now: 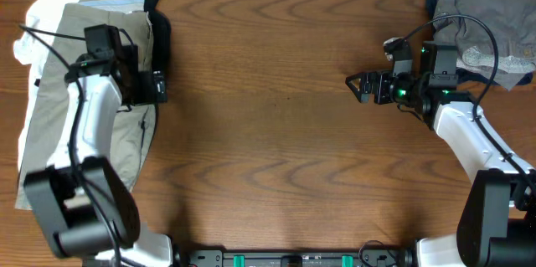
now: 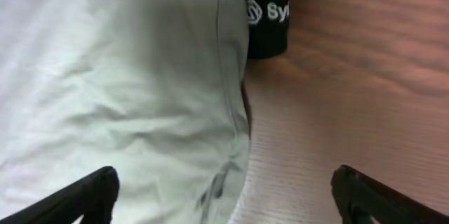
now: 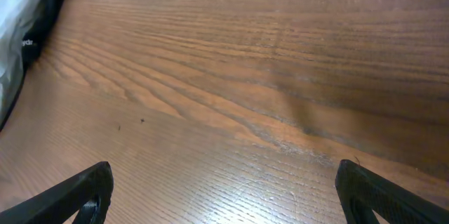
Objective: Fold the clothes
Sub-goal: 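Reach the left gripper to the khaki shorts on the left pile and grasp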
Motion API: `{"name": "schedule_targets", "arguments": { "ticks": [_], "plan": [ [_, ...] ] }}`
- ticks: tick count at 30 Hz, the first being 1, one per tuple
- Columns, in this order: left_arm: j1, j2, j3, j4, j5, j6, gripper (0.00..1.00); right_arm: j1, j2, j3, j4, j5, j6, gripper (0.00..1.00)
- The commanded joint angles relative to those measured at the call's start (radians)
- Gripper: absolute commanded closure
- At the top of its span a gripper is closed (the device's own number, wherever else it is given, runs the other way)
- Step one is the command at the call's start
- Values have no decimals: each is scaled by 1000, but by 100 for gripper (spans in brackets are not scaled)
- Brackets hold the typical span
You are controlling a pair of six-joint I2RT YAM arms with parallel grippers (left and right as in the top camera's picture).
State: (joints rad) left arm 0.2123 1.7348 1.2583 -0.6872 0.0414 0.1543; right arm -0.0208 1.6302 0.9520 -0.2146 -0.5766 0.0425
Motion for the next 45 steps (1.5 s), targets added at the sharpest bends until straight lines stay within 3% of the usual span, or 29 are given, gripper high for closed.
{"name": "schedule_targets", "arguments": {
  "ticks": [1, 6, 10, 14, 35, 37, 38, 40, 45],
  "plan": [
    [-1, 58, 13, 18, -47, 36, 7, 9, 13, 16, 2, 2, 0, 1],
    [-1, 123, 13, 40, -112, 35, 16, 9, 13, 16, 1, 12, -7, 1],
    [-1, 144, 13, 40, -175, -19, 34, 9, 13, 16, 2, 19, -6, 3],
    [-2, 148, 13, 54, -181, -76, 45, 9, 13, 16, 2, 40, -7, 4],
    [-20, 267, 4, 30, -79, -51, 45, 9, 13, 16, 17, 57, -6, 2],
    [-20, 271, 4, 31, -79, -51, 57, 9, 13, 16, 15, 57, -6, 2],
    [-20, 270, 5, 31, -79, -53, 71, 9, 13, 16, 15, 57, -6, 2],
    [-20, 262, 5, 31, -79, -55, 90, 9, 13, 16, 16, 57, -6, 2],
    [-26, 204, 19, 5, -78, -113, 94, 9, 13, 16, 19, 57, -6, 3]
  ]
}}
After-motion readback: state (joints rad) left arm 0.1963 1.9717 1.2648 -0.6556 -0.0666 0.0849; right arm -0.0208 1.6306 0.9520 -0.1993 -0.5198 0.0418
